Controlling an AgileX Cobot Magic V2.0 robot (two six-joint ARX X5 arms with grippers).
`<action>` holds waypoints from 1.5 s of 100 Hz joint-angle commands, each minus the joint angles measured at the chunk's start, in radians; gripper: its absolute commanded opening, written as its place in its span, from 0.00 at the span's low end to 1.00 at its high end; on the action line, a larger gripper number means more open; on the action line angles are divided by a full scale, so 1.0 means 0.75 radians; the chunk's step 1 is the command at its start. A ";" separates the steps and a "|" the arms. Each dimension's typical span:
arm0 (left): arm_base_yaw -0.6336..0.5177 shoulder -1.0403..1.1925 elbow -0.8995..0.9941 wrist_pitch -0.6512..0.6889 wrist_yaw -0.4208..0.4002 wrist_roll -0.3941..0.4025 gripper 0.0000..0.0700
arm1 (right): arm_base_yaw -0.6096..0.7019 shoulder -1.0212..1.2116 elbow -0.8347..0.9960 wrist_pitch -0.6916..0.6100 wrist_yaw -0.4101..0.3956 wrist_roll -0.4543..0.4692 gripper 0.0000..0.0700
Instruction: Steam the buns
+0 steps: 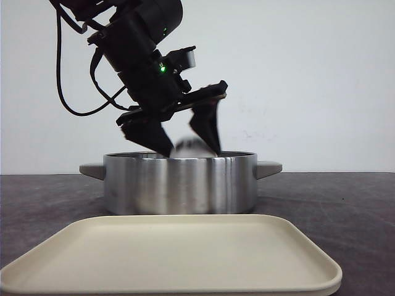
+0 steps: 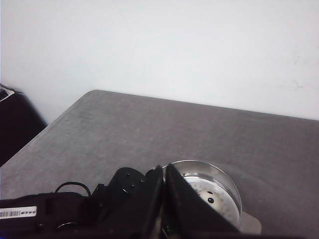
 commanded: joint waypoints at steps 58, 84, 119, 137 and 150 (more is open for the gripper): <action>-0.008 -0.725 0.023 -0.212 -0.014 -0.032 0.00 | 0.045 -0.029 -0.372 0.172 0.241 -0.060 0.01; -0.004 -1.154 0.020 -0.460 -0.216 -0.038 0.00 | 0.183 -0.237 -1.031 1.002 0.096 -0.265 0.01; 0.013 -1.503 0.020 -0.691 -0.435 -0.028 0.00 | 0.206 -0.291 -1.206 1.167 0.101 -0.200 0.01; 0.012 -1.551 0.020 -0.802 -0.449 -0.069 0.00 | 0.206 -0.291 -1.206 1.186 0.101 -0.200 0.01; 0.012 -1.562 0.020 -0.844 -0.448 -0.093 0.00 | 0.206 -0.291 -1.206 1.186 0.101 -0.200 0.01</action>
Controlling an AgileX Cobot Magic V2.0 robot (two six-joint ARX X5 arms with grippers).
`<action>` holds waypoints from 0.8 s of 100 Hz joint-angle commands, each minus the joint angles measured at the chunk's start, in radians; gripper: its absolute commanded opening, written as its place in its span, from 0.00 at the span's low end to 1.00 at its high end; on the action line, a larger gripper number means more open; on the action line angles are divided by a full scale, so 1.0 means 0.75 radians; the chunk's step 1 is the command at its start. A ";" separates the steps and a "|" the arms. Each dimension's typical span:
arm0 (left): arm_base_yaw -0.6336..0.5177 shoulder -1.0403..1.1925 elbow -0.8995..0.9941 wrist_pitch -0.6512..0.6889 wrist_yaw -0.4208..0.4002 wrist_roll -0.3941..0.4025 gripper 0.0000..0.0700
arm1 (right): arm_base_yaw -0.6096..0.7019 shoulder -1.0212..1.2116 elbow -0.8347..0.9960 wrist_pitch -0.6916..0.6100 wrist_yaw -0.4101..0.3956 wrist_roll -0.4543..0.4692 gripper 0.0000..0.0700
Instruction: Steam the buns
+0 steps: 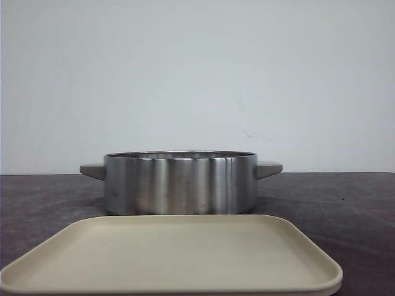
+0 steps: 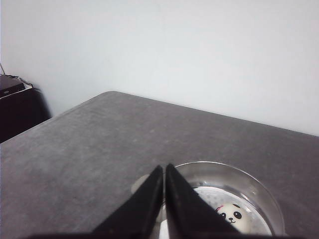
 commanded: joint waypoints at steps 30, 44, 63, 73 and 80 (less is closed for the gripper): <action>-0.006 0.003 0.020 0.016 -0.009 -0.023 0.00 | 0.015 0.006 0.022 0.016 -0.001 0.009 0.01; -0.006 0.003 0.020 0.016 -0.009 -0.023 0.00 | 0.015 0.006 0.022 0.016 -0.001 0.009 0.01; -0.006 0.003 0.020 0.016 -0.009 -0.023 0.00 | -0.009 -0.023 0.021 0.015 0.002 0.009 0.01; -0.006 0.003 0.020 0.016 -0.009 -0.023 0.00 | -0.068 -0.077 0.005 -0.041 0.038 0.010 0.01; -0.006 0.003 0.020 0.016 -0.009 -0.023 0.00 | -0.132 -0.140 -0.043 -0.048 0.016 -0.040 0.01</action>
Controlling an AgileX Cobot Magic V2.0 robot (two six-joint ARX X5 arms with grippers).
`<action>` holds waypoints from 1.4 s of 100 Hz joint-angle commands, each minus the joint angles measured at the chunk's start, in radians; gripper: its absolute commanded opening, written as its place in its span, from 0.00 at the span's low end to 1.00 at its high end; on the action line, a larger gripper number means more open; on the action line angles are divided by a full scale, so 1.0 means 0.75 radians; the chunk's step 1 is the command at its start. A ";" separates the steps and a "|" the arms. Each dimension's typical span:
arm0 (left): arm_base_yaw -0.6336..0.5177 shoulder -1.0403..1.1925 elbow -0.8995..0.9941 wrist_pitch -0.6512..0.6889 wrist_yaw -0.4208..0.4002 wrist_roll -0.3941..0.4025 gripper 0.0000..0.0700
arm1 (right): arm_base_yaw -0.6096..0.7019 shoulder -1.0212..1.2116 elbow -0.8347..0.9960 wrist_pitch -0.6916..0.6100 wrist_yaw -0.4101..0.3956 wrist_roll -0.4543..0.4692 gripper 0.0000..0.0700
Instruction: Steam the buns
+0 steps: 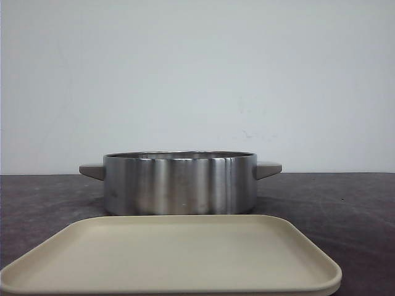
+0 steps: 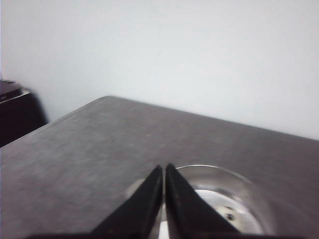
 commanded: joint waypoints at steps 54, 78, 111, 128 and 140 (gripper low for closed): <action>-0.006 0.007 0.020 0.016 -0.008 -0.002 0.00 | -0.823 -0.792 -0.918 0.354 -0.406 -0.159 0.01; -0.006 0.007 0.020 0.016 -0.008 -0.002 0.00 | -0.902 -1.049 -1.190 0.329 -0.384 -0.102 0.01; -0.006 0.007 0.020 0.016 -0.008 -0.002 0.00 | -0.988 -1.188 -1.188 -0.057 -0.255 -0.082 0.01; -0.006 0.007 0.020 0.016 -0.008 -0.002 0.00 | -1.002 -1.188 -1.188 -0.134 -0.220 -0.082 0.01; -0.006 0.007 0.020 0.016 -0.008 -0.002 0.00 | -1.002 -1.188 -1.188 -0.130 -0.182 -0.085 0.01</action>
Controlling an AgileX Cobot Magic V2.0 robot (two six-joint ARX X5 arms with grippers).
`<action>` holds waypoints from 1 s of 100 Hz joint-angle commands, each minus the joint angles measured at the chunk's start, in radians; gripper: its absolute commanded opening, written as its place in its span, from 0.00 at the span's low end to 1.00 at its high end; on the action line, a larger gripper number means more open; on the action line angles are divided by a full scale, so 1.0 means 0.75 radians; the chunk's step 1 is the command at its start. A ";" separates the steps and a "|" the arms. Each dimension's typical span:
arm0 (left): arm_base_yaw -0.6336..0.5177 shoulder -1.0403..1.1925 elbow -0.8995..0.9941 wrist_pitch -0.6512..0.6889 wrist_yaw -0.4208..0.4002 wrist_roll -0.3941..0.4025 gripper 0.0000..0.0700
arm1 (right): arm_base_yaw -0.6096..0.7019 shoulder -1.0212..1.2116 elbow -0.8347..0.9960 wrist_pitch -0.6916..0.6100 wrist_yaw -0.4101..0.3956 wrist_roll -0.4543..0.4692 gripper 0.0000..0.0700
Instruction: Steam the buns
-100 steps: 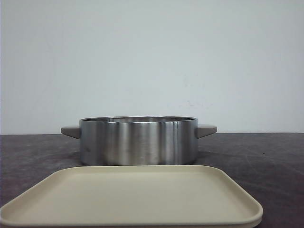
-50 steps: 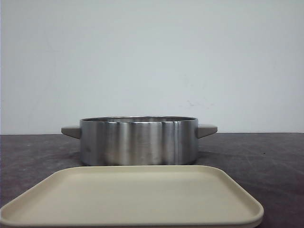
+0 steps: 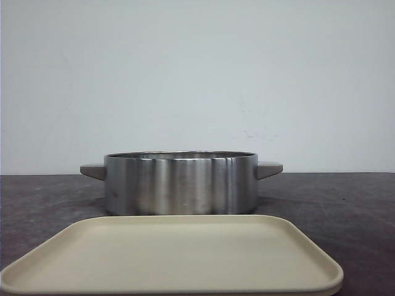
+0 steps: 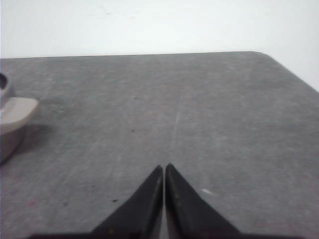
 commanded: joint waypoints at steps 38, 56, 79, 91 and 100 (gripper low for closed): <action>-0.006 0.008 0.020 0.016 -0.008 -0.001 0.00 | -0.006 0.002 -0.003 0.005 -0.003 0.014 0.01; -0.006 0.008 0.020 0.015 -0.008 -0.001 0.00 | -0.006 0.002 -0.003 0.005 -0.003 0.014 0.01; -0.006 0.008 0.020 0.016 -0.008 -0.001 0.00 | -0.006 0.002 -0.003 0.005 -0.003 0.014 0.01; -0.006 0.008 0.020 0.016 -0.008 -0.001 0.00 | -0.006 0.002 -0.003 0.005 -0.003 0.014 0.01; -0.006 0.007 0.020 0.004 -0.008 -0.001 0.00 | -0.006 0.002 -0.003 0.005 -0.003 0.014 0.01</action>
